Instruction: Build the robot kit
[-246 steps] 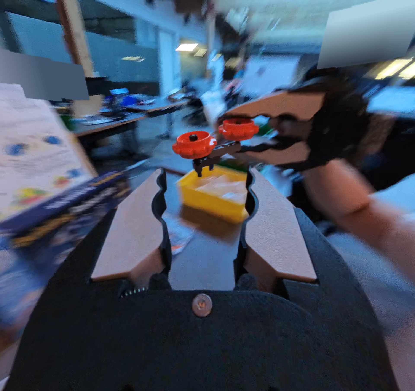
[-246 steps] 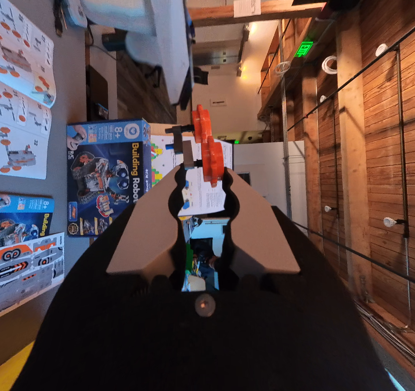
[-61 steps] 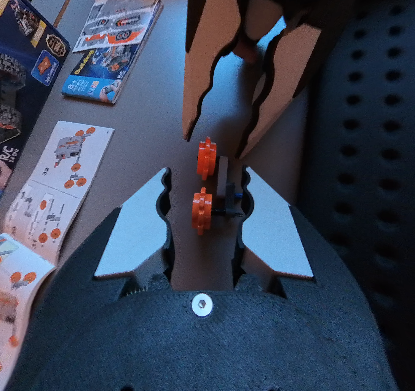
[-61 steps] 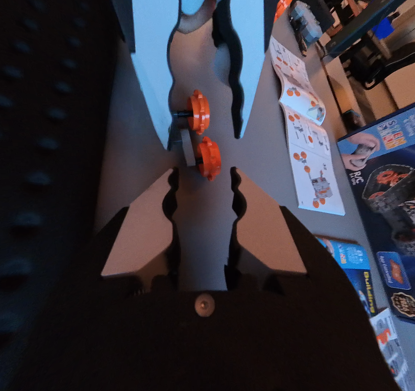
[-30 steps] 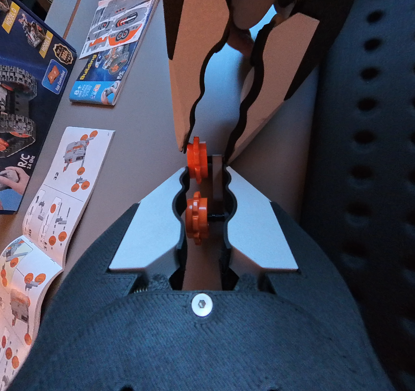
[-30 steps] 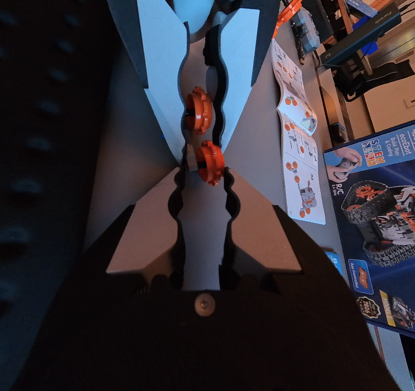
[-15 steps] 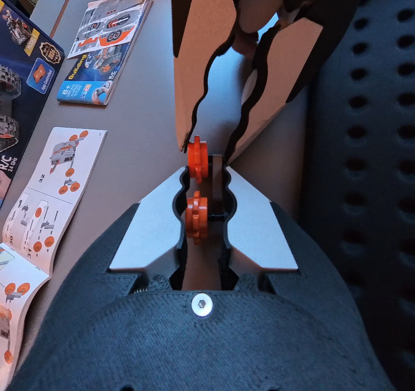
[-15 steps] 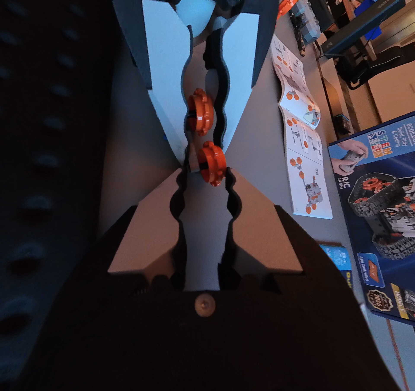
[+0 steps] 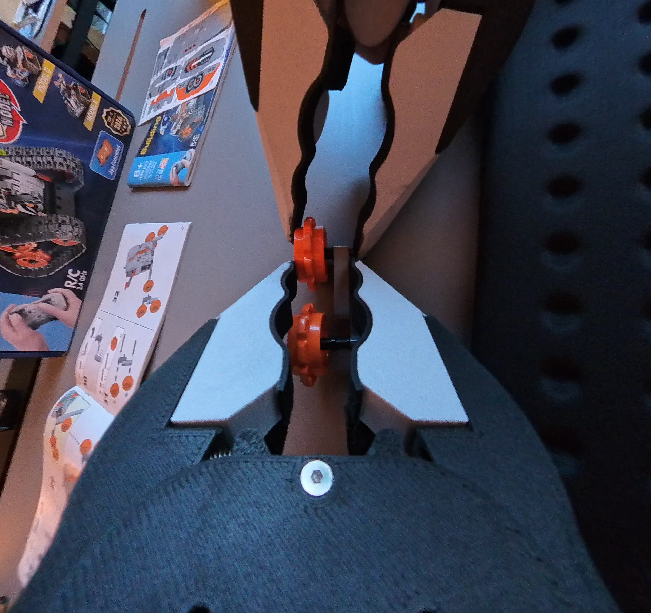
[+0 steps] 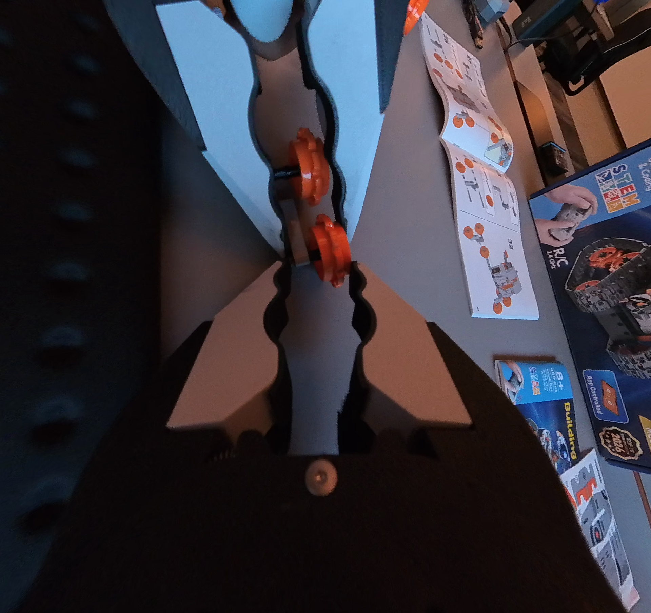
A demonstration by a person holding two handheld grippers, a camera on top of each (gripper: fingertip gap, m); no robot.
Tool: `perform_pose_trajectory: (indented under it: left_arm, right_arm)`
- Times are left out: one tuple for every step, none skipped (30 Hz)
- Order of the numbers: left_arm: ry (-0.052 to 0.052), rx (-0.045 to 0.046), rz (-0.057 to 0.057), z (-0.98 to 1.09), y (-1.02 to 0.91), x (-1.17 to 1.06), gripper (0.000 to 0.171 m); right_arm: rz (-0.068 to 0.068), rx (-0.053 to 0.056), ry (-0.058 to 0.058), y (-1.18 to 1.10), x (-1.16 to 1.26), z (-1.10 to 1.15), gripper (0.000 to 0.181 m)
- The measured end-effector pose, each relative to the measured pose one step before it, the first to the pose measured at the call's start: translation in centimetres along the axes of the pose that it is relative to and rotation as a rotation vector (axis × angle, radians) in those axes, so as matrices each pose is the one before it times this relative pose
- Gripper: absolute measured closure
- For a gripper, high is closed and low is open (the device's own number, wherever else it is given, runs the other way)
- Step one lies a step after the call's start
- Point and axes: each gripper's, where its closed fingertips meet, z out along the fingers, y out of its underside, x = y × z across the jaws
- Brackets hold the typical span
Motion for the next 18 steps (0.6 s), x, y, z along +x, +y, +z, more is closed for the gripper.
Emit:
perform_pose_trajectory:
  left_arm:
    - [-0.0031, -0.00329, 0.0029, -0.005, 0.011, 0.000, 0.143]
    - [0.0048, -0.00214, -0.0116, 0.003, 0.038, -0.002, 0.144]
    - [0.0106, 0.00015, -0.0150, -0.034, 0.059, 0.010, 0.144]
    - [0.0123, -0.00173, -0.0084, -0.055, 0.110, 0.040, 0.144]
    - [0.0097, -0.00127, -0.0075, -0.008, 0.082, 0.052, 0.144]
    - [0.0056, 0.00153, -0.0109, 0.000, 0.002, 0.023, 0.144]
    - [0.0026, -0.00276, -0.0040, -0.017, 0.023, 0.017, 0.144]
    - [0.0006, -0.00046, 0.0030, -0.011, 0.014, 0.010, 0.144]
    - [0.0020, 0.00375, -0.0004, -0.010, -0.005, 0.010, 0.144]
    - [0.0059, 0.00291, -0.0061, -0.004, 0.000, 0.028, 0.144]
    - [0.0042, 0.00166, -0.0056, -0.013, 0.017, 0.001, 0.144]
    - [0.0012, 0.00237, -0.0018, 0.005, -0.004, 0.000, 0.144]
    - [0.0005, 0.00209, 0.0000, 0.006, 0.004, -0.008, 0.144]
    - [0.0004, 0.00179, -0.0001, -0.002, -0.011, 0.005, 0.144]
    - [0.0016, 0.00305, -0.0014, 0.002, -0.007, 0.003, 0.144]
    - [0.0028, 0.00428, -0.0048, 0.006, -0.004, -0.006, 0.144]
    - [0.0034, 0.00467, -0.0059, 0.004, 0.000, 0.000, 0.144]
    - [0.0012, 0.00399, -0.0036, 0.011, -0.019, -0.019, 0.144]
  right_arm:
    - [0.0001, -0.0001, 0.0005, -0.001, -0.009, 0.006, 0.148]
    - [0.0078, 0.0041, -0.0024, -0.038, -0.022, 0.012, 0.147]
    - [0.0054, 0.0119, -0.0058, -0.100, -0.048, -0.003, 0.147]
    - [-0.0019, 0.0151, -0.0158, -0.164, -0.206, -0.041, 0.148]
    - [-0.0074, 0.0086, -0.0008, -0.111, -0.030, -0.069, 0.148]
    - [-0.0122, -0.0009, 0.0058, -0.027, -0.010, -0.011, 0.148]
    - [-0.0176, -0.0038, 0.0090, -0.018, -0.008, 0.018, 0.148]
    - [-0.0161, -0.0035, 0.0063, -0.015, -0.008, 0.013, 0.148]
    - [-0.0066, -0.0004, 0.0022, -0.039, -0.009, 0.001, 0.148]
    - [0.0055, 0.0042, -0.0037, -0.059, -0.032, 0.014, 0.148]
    - [0.0144, 0.0026, -0.0062, -0.009, 0.010, -0.004, 0.148]
    - [0.0142, 0.0011, -0.0055, 0.008, 0.015, -0.003, 0.148]
    - [0.0067, 0.0018, -0.0020, -0.009, -0.003, 0.005, 0.148]
    - [0.0000, 0.0022, 0.0007, -0.011, -0.022, -0.002, 0.148]
    - [0.0013, 0.0033, 0.0007, -0.036, -0.005, -0.013, 0.148]
    - [0.0079, -0.0002, -0.0011, 0.006, 0.012, -0.002, 0.148]
    - [0.0113, 0.0015, -0.0035, 0.000, 0.005, -0.003, 0.148]
    - [0.0103, 0.0014, -0.0023, 0.016, 0.041, -0.013, 0.148]
